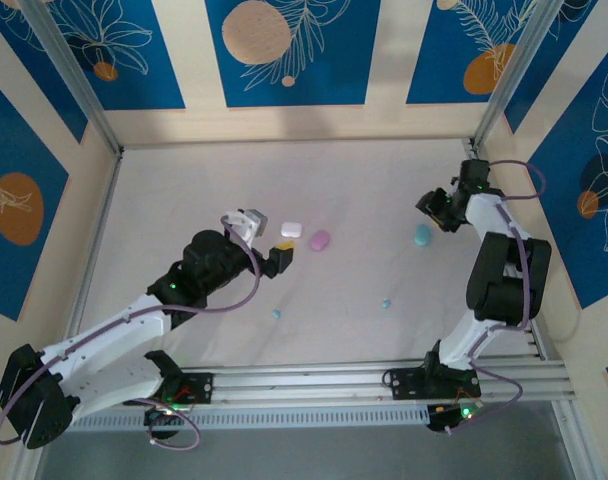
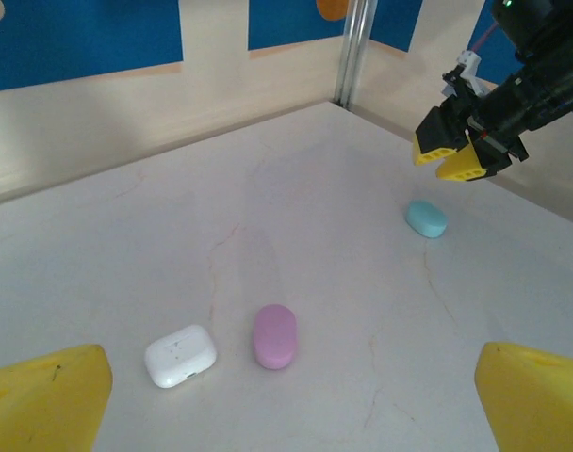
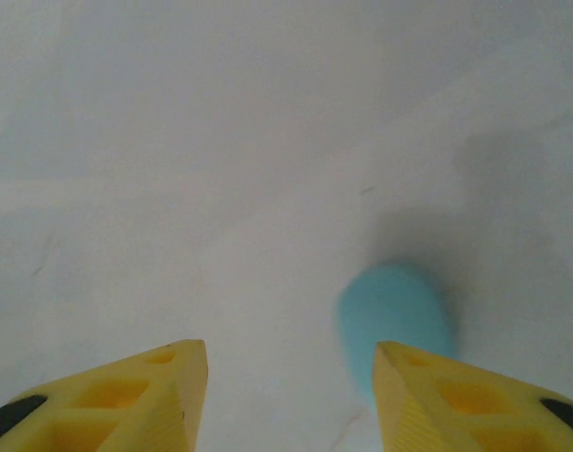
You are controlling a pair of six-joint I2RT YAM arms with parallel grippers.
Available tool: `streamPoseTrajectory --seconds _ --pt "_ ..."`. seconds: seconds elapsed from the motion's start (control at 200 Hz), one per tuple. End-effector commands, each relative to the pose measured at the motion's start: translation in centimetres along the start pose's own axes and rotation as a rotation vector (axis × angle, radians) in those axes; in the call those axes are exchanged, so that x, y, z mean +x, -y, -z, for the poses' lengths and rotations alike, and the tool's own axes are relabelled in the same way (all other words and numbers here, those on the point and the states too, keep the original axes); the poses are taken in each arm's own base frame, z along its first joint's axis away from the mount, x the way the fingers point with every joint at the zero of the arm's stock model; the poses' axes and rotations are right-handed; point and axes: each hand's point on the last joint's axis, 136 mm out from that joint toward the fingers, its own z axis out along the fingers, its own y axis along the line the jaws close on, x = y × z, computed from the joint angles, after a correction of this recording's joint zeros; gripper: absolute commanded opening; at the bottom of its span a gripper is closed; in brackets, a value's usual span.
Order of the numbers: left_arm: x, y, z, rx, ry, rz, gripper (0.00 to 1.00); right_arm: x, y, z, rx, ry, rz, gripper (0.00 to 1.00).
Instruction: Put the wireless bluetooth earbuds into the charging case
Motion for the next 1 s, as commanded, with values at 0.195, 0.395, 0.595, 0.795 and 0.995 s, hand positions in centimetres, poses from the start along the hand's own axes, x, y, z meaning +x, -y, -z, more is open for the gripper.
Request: streamPoseTrajectory --seconds 0.195,0.395,0.595,0.795,0.995 --pt "-2.2 0.3 0.2 0.018 0.046 0.033 0.99 1.0 1.0 -3.4 0.116 -0.154 0.152 0.5" --pt "-2.3 0.3 0.3 0.014 0.045 0.025 0.99 1.5 2.3 -3.9 0.292 -0.167 0.257 0.51" --pt "-2.5 0.2 0.2 0.013 0.052 0.022 1.0 1.4 2.0 -3.3 0.348 -0.148 0.321 0.52" --pt "-2.4 0.2 0.3 0.012 0.051 0.018 1.0 1.7 2.6 -2.6 0.347 -0.145 0.31 0.53" --pt "-2.5 0.3 0.3 0.015 0.054 0.02 1.0 3.2 2.6 -3.4 0.318 -0.212 0.286 0.54"
